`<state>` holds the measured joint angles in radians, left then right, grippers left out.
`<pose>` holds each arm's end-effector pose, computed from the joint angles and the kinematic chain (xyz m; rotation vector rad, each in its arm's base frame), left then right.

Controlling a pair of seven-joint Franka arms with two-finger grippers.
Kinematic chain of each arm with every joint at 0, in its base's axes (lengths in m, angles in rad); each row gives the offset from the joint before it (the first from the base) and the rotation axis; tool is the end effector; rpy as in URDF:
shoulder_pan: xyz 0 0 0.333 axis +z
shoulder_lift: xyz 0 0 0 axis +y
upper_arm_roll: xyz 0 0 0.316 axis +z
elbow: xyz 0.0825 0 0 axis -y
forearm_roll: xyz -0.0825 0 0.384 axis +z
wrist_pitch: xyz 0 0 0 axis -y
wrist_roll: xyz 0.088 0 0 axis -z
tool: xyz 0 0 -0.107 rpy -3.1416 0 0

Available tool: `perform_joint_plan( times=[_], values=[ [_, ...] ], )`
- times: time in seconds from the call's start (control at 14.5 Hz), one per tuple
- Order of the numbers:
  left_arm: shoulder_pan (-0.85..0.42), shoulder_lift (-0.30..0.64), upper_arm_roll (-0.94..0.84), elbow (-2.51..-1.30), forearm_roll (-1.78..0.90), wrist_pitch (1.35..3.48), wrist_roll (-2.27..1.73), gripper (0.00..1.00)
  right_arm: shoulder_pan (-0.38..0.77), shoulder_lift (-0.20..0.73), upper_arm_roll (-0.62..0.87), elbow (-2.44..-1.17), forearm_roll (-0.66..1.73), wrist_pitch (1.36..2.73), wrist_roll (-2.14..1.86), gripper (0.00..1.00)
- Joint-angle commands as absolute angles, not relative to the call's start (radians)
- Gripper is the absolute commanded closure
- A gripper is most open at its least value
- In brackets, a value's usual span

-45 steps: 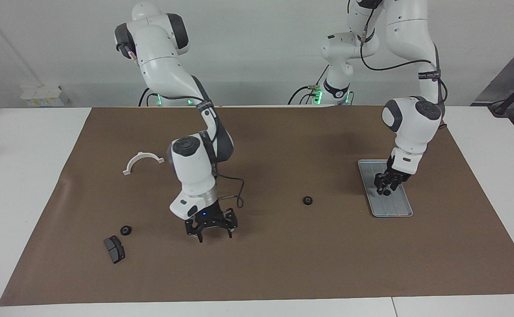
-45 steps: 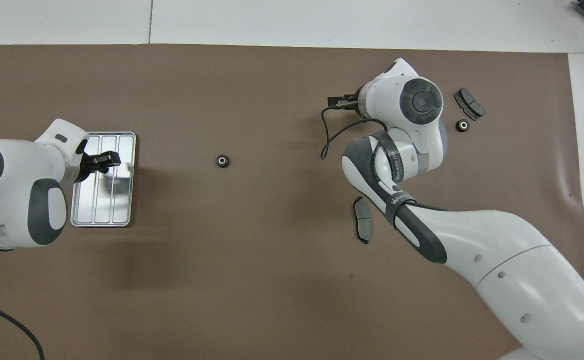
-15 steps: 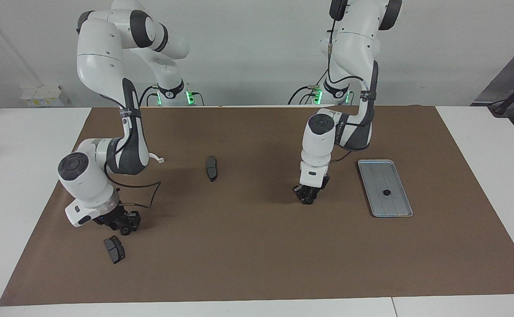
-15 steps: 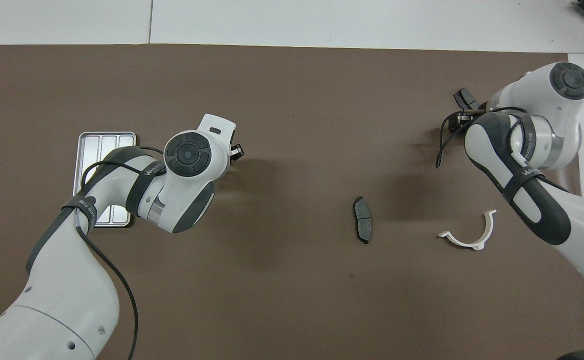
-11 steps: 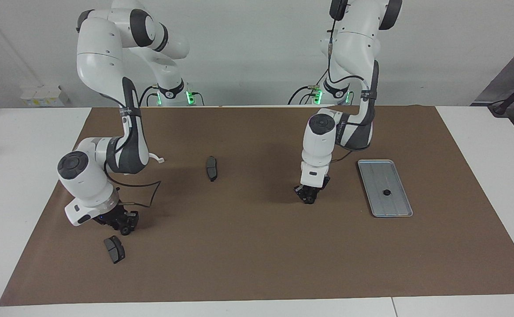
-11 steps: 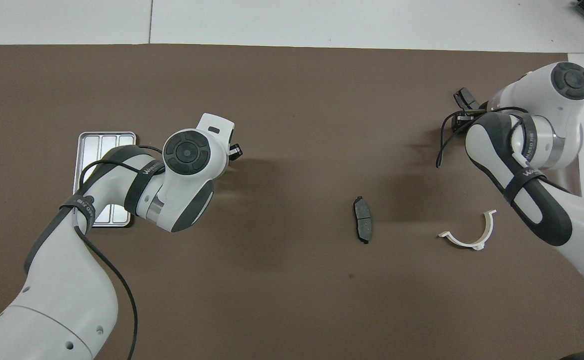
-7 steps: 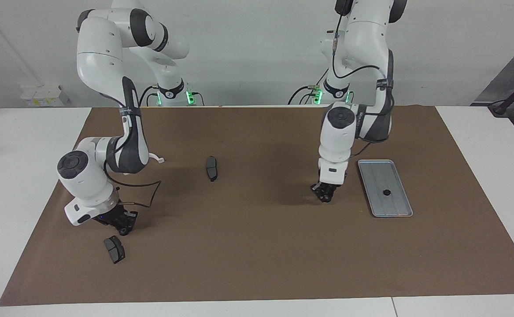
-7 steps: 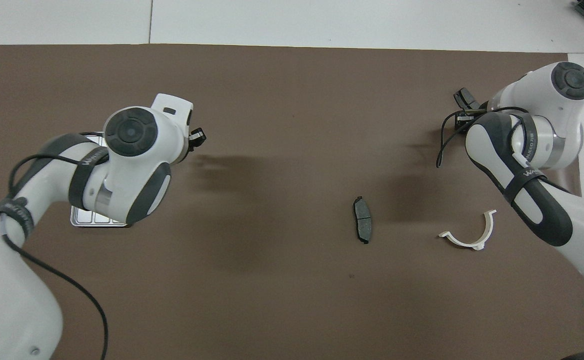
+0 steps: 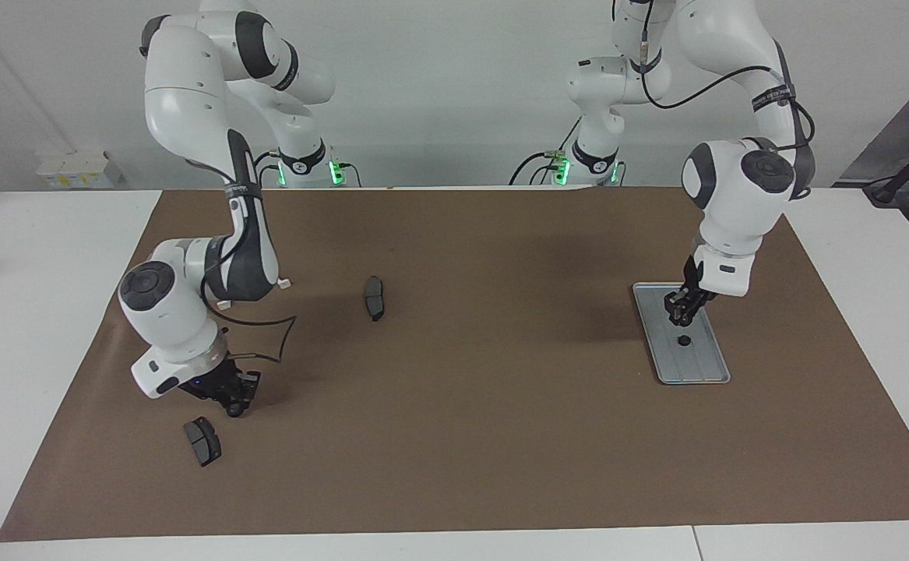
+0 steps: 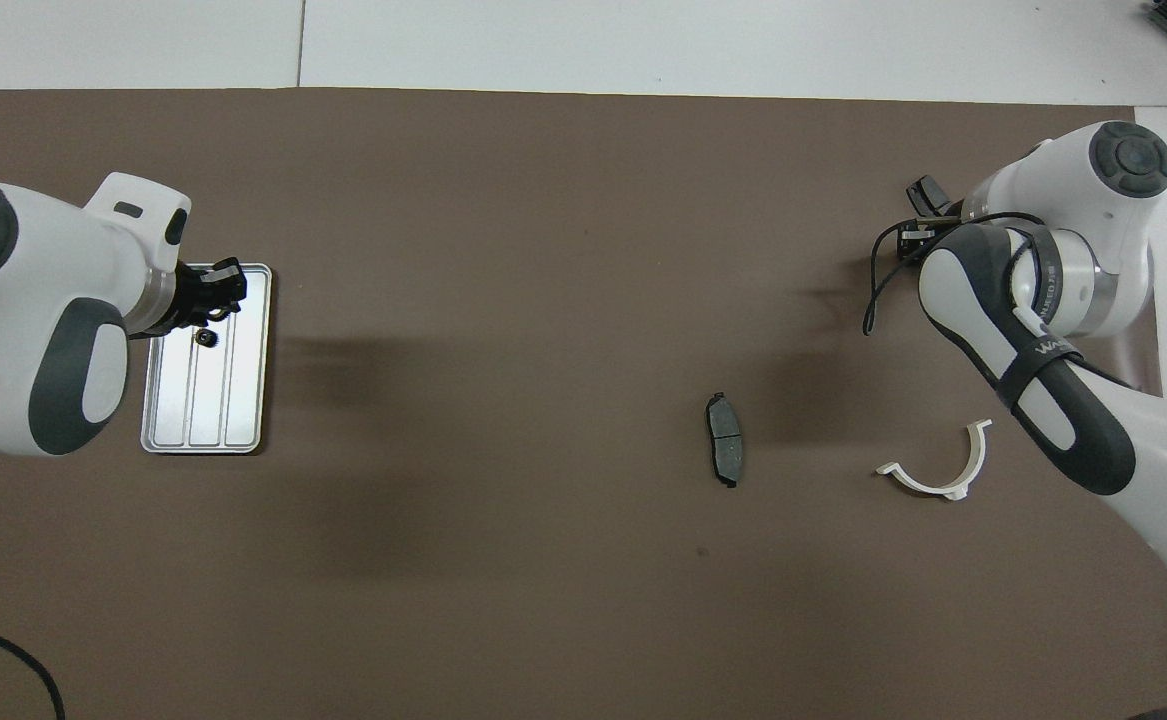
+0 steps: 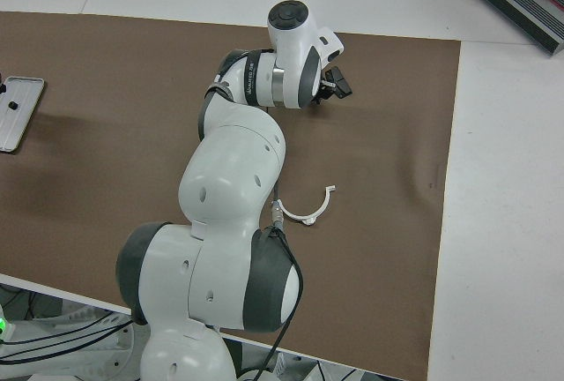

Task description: Pick bearing gear from pile to tray

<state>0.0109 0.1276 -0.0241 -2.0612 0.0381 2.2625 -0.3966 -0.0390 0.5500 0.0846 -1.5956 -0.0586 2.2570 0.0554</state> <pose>0.5784 -0.0064 0.3805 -3.0770 -0.5607 -0.1216 0.7017 0.0221 0.3243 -3.1347 -0.0154 -0.1784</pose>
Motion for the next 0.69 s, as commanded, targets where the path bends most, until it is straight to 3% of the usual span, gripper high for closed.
perform_joint_plan(
  times=[0.0,0.14,0.34,0.41,0.48,0.55,0.62],
  values=[
    [0.043,0.042,-0.035,-2.273,-0.003,2.434,-0.348,1.0,0.088,0.477,0.083,-1.618,-0.061,2.232,0.173,1.0],
    [0.04,0.026,-0.035,-2.364,-0.017,2.537,-0.354,1.0,0.187,0.476,0.084,-1.617,-0.063,2.256,0.303,1.0],
    [0.038,0.023,-0.035,-2.396,-0.017,2.543,-0.351,1.0,0.302,0.476,0.086,-1.617,-0.048,2.313,0.415,1.0],
    [0.038,0.021,-0.035,-2.398,-0.017,2.539,-0.348,0.82,0.333,0.477,0.086,-1.617,-0.046,2.336,0.431,1.0],
    [0.04,0.021,-0.035,-2.399,-0.017,2.539,-0.347,0.72,0.363,0.479,0.087,-1.617,-0.045,2.365,0.443,1.0],
    [0.037,0.025,-0.035,-2.387,-0.017,2.537,-0.342,0.09,0.394,0.483,0.087,-1.617,-0.044,2.394,0.445,1.0],
    [0.029,0.032,-0.035,-2.352,-0.015,2.522,-0.342,0.0,0.419,0.489,0.087,-1.618,-0.044,2.428,0.448,1.0]
  ],
)
